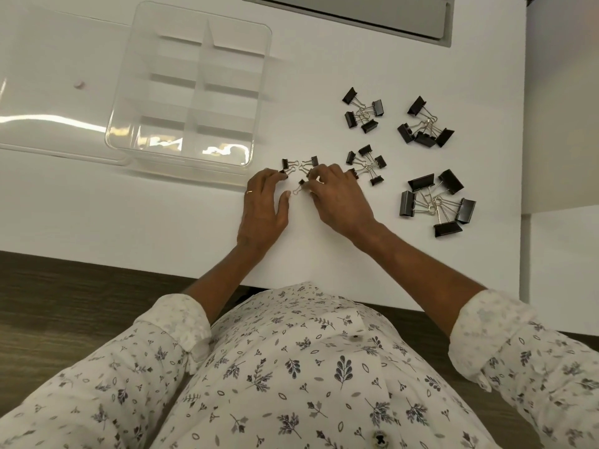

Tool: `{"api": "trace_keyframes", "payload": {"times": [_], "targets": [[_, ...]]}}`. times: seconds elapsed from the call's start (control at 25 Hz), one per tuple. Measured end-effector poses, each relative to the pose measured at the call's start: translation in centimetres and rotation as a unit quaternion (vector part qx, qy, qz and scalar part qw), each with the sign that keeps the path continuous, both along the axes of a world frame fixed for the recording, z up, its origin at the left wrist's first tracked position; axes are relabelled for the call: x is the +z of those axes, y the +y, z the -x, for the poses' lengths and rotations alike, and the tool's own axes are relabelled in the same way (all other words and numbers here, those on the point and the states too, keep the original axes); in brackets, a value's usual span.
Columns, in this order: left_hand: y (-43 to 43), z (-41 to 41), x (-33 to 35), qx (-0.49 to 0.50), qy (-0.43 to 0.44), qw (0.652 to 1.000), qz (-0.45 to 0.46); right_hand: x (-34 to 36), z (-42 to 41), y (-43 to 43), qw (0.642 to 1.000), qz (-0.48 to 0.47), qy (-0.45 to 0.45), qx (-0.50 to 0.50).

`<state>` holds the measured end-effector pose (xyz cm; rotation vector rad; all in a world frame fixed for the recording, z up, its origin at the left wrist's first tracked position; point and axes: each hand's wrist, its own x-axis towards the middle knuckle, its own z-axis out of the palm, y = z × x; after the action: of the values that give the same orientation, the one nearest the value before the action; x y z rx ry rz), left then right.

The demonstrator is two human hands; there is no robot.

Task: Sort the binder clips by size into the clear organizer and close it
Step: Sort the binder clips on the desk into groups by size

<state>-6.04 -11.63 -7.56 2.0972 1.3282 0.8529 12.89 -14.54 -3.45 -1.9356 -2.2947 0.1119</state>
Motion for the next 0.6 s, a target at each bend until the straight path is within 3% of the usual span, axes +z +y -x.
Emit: {"api": "trace_keyframes", "payload": {"times": [0.28, 0.6], "targets": [[0.00, -0.06, 0.06, 0.007, 0.010, 1.000, 0.010, -0.04, 0.13, -0.11, 0.994, 0.043, 0.080, 0.069], [0.04, -0.21, 0.36, 0.009, 0.028, 0.999, 0.016, 0.19, 0.31, 0.03, 0.990, 0.034, 0.090, 0.102]]}}
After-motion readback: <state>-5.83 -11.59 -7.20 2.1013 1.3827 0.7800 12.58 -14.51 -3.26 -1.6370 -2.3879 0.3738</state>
